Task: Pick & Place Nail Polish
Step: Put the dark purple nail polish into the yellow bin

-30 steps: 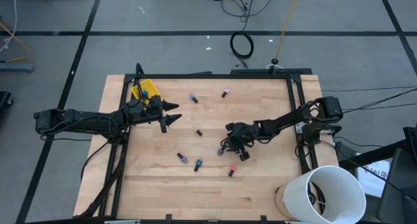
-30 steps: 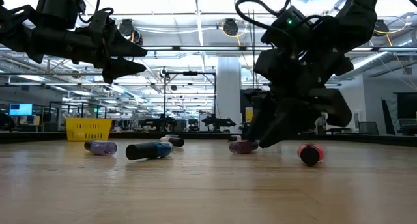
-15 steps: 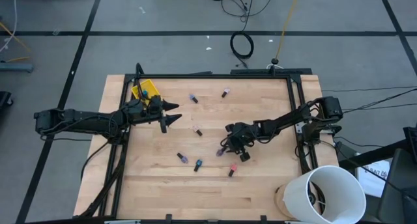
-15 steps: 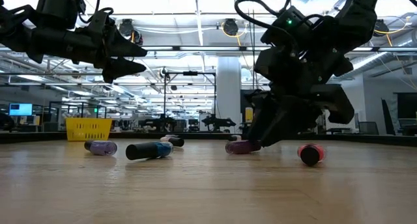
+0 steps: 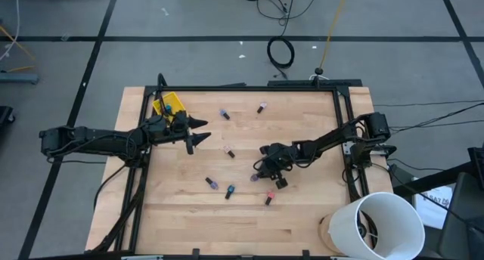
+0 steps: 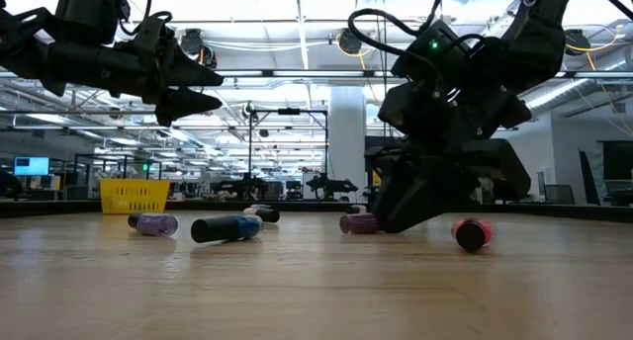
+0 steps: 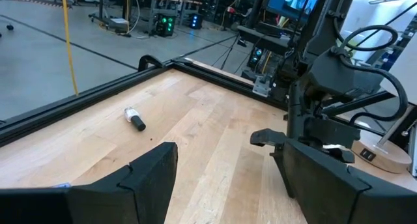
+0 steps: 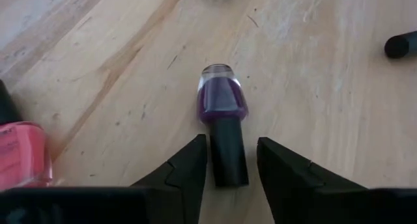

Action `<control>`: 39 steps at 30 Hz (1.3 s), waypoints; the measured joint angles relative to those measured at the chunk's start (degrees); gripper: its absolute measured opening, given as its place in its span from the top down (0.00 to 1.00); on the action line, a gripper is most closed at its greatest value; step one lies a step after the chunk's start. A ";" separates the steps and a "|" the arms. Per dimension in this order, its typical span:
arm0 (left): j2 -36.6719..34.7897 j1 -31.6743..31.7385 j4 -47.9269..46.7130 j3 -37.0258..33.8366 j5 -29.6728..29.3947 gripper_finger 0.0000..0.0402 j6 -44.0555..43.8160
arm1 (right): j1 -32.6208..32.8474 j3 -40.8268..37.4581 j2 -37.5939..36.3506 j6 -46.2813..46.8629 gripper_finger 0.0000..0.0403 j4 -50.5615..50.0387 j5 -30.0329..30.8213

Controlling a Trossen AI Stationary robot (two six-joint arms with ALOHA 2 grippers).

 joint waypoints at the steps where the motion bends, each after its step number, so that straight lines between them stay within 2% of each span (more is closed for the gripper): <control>1: 0.00 0.00 0.00 0.00 0.00 0.33 0.00 | 0.00 -0.02 0.02 0.00 0.72 -0.07 -0.02; 6: 0.00 0.00 0.00 0.00 0.00 0.33 -0.14 | 0.02 -0.04 0.04 -0.82 0.89 -0.62 0.11; 12: 0.00 0.00 0.00 0.00 0.00 0.33 -0.88 | 0.65 -0.10 -0.91 -1.98 0.88 -0.09 1.22; 18: 1.01 -1.50 0.65 0.00 -0.17 0.33 -7.38 | 1.92 -0.19 -6.73 -8.55 0.88 0.03 14.54; 26: 13.50 -9.81 12.40 2.14 -6.35 0.33 -13.66 | 1.90 -0.17 -10.30 -19.90 0.88 5.76 37.81; 33: 28.22 -13.32 12.16 13.18 -7.51 0.33 -18.60 | 2.28 -0.17 -10.38 -22.48 0.88 10.67 40.27; 39: 38.88 -13.60 12.09 23.03 -9.47 0.33 -20.87 | 3.16 -0.15 -10.38 -25.91 0.88 12.94 47.02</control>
